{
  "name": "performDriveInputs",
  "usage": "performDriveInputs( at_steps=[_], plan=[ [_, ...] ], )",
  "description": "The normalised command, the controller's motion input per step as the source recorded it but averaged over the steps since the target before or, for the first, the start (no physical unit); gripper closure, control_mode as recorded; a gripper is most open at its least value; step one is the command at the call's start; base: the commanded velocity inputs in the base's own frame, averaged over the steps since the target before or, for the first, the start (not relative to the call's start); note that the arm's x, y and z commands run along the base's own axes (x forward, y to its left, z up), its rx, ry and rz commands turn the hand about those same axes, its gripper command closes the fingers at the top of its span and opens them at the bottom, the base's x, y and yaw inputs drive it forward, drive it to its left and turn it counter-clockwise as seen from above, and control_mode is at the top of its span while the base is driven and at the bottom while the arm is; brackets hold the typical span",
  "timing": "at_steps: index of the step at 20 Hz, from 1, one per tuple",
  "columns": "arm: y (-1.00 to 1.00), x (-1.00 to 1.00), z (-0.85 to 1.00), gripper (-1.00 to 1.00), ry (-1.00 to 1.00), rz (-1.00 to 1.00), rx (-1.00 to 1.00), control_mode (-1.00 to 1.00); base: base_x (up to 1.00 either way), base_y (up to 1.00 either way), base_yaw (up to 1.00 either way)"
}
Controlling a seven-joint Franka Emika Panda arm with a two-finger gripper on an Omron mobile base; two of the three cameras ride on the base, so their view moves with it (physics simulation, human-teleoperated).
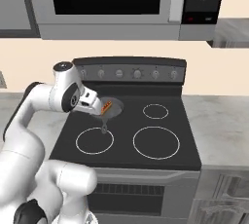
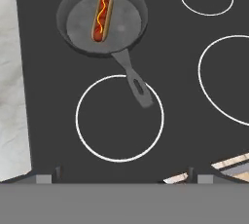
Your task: Place the cold items (banana and cucumber) from the fridge in one tupperware on the dining counter. Place the warm items (hot dog and kebab skewer) in the stove area in another tupperware.
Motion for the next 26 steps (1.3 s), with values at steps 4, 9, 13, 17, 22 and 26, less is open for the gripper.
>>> performDriveInputs(
  at_steps=[4,9,13,17,22,26],
  plan=[
    [0.05,1.0,-0.03,-1.0,0.07,-0.04,-0.02,-1.0,0.0,0.0,0.0],
    [0.04,1.0,-0.39,-1.0,0.04,-0.04,-0.02,-1.0,0.0,0.0,0.0],
    [0.0,0.97,-0.42,-1.0,0.14,-0.01,0.0,-1.0,0.0,0.0,0.0],
    [0.0,0.69,-0.52,-1.0,0.09,0.0,0.0,-1.0,0.0,0.0,0.0],
    [0.0,0.63,-0.46,-1.0,0.11,0.0,0.0,-1.0,0.0,0.0,0.0],
    [0.0,0.44,-0.37,-1.0,0.0,0.03,0.0,-1.0,0.0,0.0,0.0]
  ],
)
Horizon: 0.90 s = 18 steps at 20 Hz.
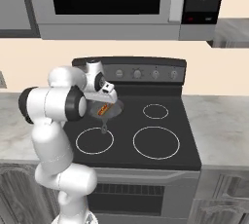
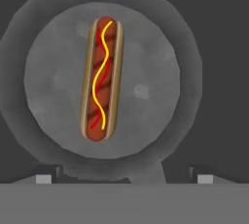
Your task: Place the cold items (banana and cucumber) from the fridge in one tupperware on the dining counter. Place the warm items (hot dog and kebab skewer) in the stove area in another tupperware.
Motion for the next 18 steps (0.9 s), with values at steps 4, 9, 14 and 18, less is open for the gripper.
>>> performDriveInputs(
  at_steps=[4,9,14,18],
  plan=[
    [0.0,0.42,-0.49,-1.0,0.01,0.02,0.0,-1.0,0.0,0.0,0.0],
    [0.01,0.2,-0.31,-1.0,0.0,0.0,0.0,-1.0,0.0,0.0,0.0],
    [0.05,0.16,-0.27,-1.0,0.0,0.0,0.0,-1.0,0.0,0.0,0.0],
    [0.05,0.15,-0.21,-1.0,0.0,0.0,0.0,-1.0,0.0,0.0,0.0]
  ],
)
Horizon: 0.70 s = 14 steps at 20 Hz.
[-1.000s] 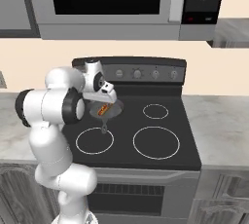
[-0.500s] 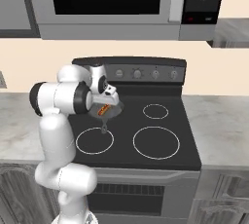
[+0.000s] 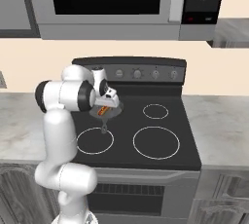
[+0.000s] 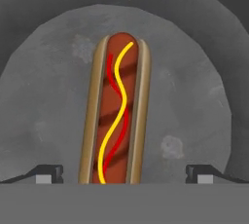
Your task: Place the cold items (banana and cucumber) from the fridge in one tupperware on the dining counter. Place the warm items (hot dog and kebab skewer) in the stove area in another tupperware.
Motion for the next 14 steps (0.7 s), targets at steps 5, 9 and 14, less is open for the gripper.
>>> performDriveInputs(
  at_steps=[5,9,14],
  plan=[
    [0.0,0.02,-0.27,-1.0,0.0,0.0,0.0,-1.0,0.0,0.0,0.0],
    [0.0,0.0,-0.2,-1.0,0.0,0.0,0.0,-1.0,0.0,0.0,0.0],
    [0.0,0.0,-0.12,-1.0,0.0,0.0,0.0,-1.0,0.0,0.0,0.0]
  ],
)
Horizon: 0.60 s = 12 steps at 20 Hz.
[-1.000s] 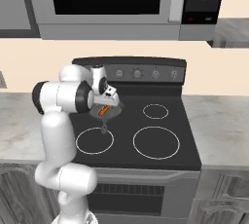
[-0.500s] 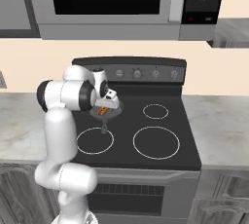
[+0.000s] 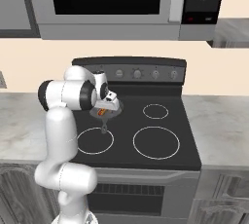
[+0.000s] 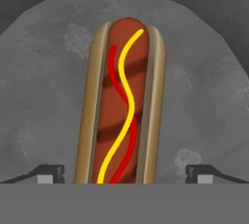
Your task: Place the cold items (banana and cucumber) from the fridge in one tupperware on the dining counter. Place the warm items (hot dog and kebab skewer) in the stove area in another tupperware.
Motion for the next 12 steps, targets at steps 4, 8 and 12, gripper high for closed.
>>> performDriveInputs(
  at_steps=[4,8,12],
  plan=[
    [0.0,0.0,-0.09,1.0,0.0,0.0,0.0,-1.0,0.0,0.0,0.0],
    [0.0,0.0,-0.04,1.0,0.0,0.0,0.0,-1.0,0.0,0.0,0.0],
    [0.0,0.0,-0.01,1.0,0.0,0.0,0.0,-1.0,0.0,0.0,0.0]
  ],
)
